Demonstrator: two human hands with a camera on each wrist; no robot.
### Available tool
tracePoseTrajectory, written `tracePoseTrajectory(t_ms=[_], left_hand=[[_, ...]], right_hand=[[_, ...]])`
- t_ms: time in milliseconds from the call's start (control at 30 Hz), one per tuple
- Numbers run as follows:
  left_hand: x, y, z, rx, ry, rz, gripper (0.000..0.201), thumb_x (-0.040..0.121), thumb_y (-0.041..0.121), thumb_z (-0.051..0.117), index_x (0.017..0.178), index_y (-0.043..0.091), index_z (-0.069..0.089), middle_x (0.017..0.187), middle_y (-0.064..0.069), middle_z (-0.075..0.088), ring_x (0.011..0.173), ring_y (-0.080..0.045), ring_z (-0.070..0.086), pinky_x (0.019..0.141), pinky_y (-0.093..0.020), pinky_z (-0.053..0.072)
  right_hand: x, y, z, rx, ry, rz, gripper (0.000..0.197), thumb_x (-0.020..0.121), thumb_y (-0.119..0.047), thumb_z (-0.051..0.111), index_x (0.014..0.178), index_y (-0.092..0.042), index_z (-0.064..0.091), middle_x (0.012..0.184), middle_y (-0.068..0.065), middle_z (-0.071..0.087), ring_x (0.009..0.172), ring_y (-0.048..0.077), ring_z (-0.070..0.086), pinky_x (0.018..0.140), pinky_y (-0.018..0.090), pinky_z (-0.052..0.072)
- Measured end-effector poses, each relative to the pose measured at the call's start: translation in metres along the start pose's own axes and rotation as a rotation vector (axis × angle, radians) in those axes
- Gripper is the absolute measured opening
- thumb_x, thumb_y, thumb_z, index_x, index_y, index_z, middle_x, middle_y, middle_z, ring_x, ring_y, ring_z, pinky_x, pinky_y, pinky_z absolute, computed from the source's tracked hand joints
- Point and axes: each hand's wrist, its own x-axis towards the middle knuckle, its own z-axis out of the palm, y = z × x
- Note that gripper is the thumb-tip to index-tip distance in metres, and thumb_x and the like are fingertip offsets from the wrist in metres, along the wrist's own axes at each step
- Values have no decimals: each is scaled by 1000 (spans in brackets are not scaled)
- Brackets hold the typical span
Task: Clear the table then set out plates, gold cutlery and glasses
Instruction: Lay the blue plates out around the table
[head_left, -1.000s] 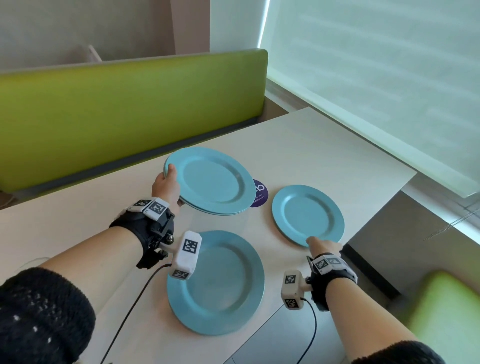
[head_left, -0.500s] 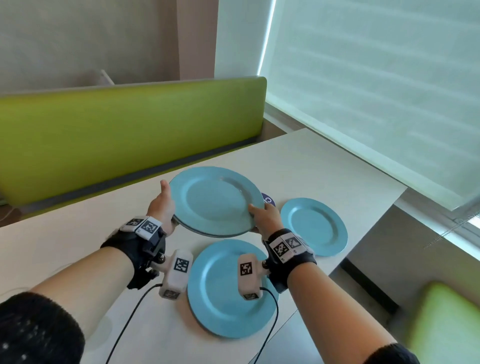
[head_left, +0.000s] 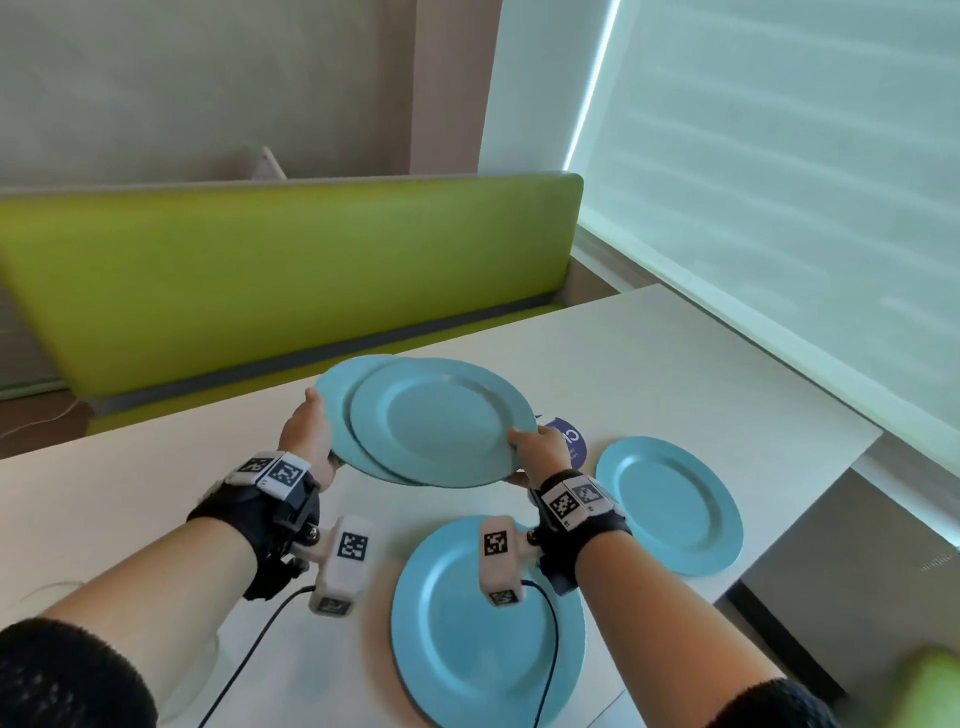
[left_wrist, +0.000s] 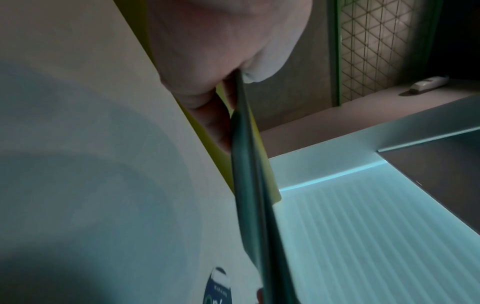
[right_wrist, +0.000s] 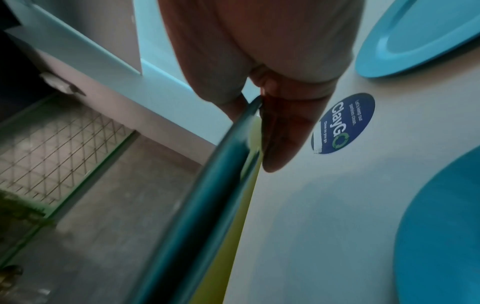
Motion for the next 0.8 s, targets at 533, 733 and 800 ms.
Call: tracePoseTrajectory(t_ms=[533, 733, 800], left_hand=[[56, 46, -81, -133, 524, 260, 55, 96, 46, 25, 133, 13, 49, 138, -15, 51, 121, -36, 53, 99, -51, 45], [56, 40, -85, -179, 506, 226, 53, 94, 49, 27, 134, 20, 47, 138, -10, 51, 121, -33, 53, 98, -52, 46], [52, 38, -84, -218, 494, 211, 50, 95, 47, 29, 134, 22, 47, 132, -7, 54, 117, -31, 55, 97, -50, 47]], right_hand=[[86, 59, 44, -26, 54, 116, 16, 81, -21, 60, 89, -7, 61, 96, 17, 66, 96, 37, 65, 87, 53, 53], [64, 56, 71, 11, -47, 152, 7, 88, -8, 56, 85, -3, 59, 83, 14, 62, 89, 37, 63, 87, 56, 52], [52, 48, 80, 33, -60, 174, 3, 90, -5, 54, 87, -3, 54, 89, 16, 61, 89, 37, 61, 87, 56, 51]])
